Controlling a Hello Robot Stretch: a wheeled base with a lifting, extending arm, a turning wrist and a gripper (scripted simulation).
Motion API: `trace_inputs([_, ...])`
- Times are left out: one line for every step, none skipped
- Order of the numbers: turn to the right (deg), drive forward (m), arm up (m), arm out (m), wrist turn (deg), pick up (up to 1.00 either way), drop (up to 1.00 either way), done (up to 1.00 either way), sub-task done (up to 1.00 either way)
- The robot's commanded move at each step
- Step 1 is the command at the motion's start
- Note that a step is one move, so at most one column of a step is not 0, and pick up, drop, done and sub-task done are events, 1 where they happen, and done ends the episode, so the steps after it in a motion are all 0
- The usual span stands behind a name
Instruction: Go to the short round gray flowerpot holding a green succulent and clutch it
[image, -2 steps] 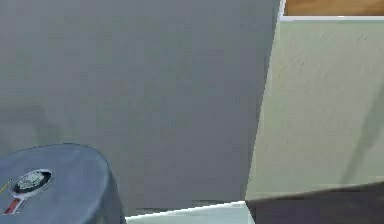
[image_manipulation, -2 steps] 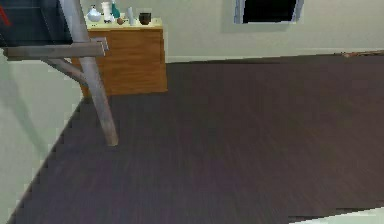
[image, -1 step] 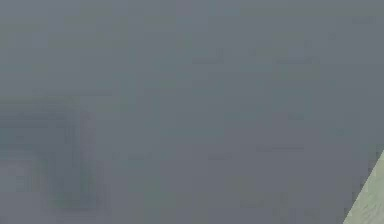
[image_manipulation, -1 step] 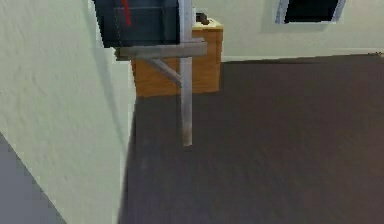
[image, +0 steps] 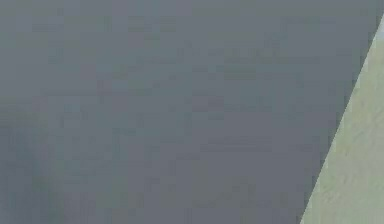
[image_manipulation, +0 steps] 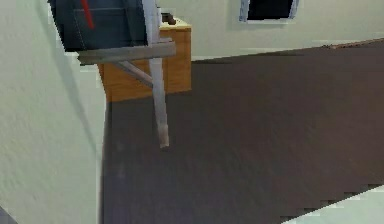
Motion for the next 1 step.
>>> trace_inputs([0.0,0.05,0.00,0.00,0.0,0.00,0.00,0.00,0.00])
